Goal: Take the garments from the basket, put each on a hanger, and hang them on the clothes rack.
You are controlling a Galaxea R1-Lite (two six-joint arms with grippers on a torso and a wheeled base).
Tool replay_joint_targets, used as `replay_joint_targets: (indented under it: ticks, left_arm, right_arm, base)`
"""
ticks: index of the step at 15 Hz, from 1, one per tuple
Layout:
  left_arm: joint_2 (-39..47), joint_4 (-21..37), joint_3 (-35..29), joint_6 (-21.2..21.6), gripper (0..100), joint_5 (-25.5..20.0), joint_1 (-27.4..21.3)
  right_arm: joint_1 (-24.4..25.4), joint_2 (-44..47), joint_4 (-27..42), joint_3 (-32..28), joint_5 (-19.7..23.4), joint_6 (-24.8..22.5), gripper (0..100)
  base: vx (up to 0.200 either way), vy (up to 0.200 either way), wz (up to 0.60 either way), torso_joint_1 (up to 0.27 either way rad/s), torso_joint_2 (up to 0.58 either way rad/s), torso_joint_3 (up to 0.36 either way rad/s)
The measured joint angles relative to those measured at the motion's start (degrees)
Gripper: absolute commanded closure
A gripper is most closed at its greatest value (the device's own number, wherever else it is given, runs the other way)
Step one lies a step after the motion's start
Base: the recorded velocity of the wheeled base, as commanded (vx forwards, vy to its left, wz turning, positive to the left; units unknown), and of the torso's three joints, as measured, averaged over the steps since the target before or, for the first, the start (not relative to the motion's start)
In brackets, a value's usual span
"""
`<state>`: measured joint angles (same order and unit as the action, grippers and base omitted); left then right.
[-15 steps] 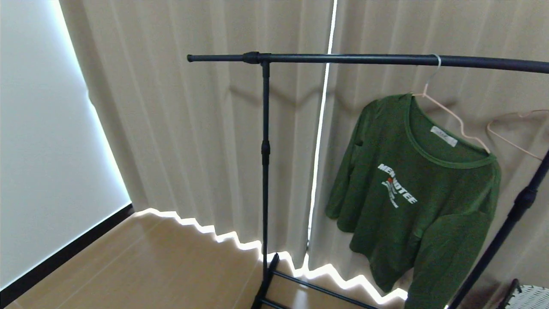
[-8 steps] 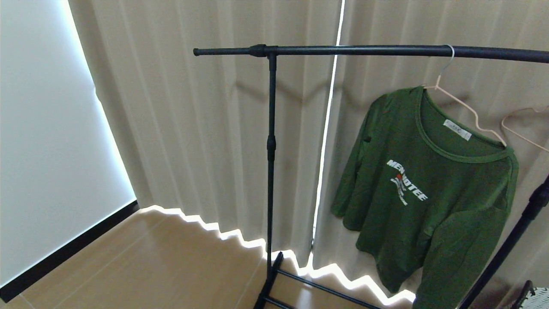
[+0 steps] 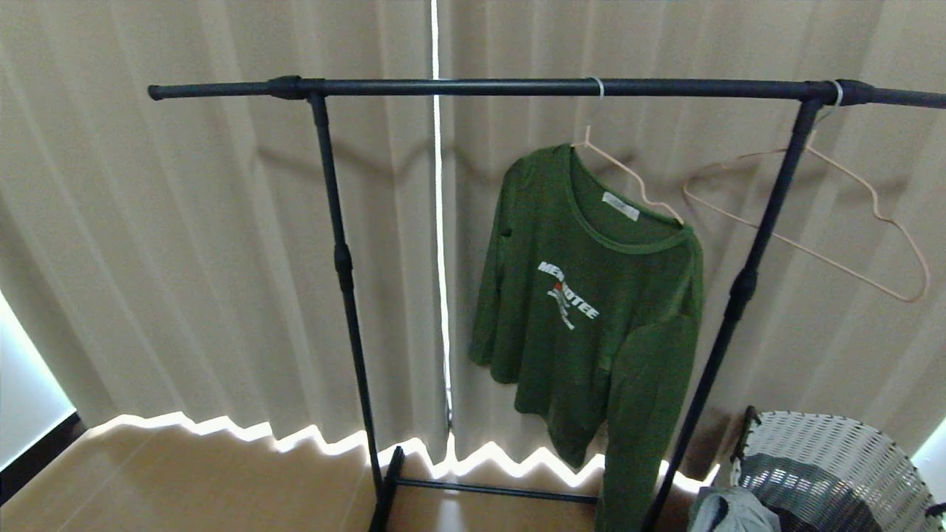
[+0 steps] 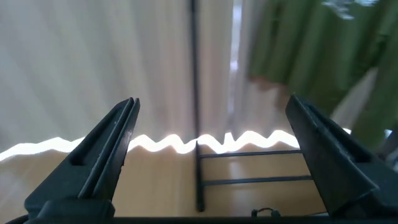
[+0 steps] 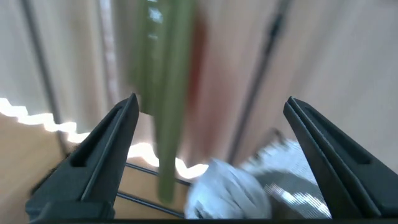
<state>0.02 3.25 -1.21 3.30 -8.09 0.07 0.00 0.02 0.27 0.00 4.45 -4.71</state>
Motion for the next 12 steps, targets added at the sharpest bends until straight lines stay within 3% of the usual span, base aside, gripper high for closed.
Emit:
replay_joint_targets:
  ticks: [9, 12]
  left_arm:
    - [0.0, -0.02, 0.0, 0.02, 0, 0.02, 0.0]
    - [0.0, -0.02, -0.02, -0.02, 0, 0.0, 0.0]
  right_arm:
    - [0.0, 0.0, -0.06, 0.0, 0.01, 0.06, 0]
    - [0.0, 0.0, 0.0, 0.0, 0.0, 0.06, 0]
  base:
    - [0.0, 0.0, 0.0, -0.002, 0.01, 0.005]
    - [0.0, 0.0, 0.0, -0.124, 0.33, 0.203]
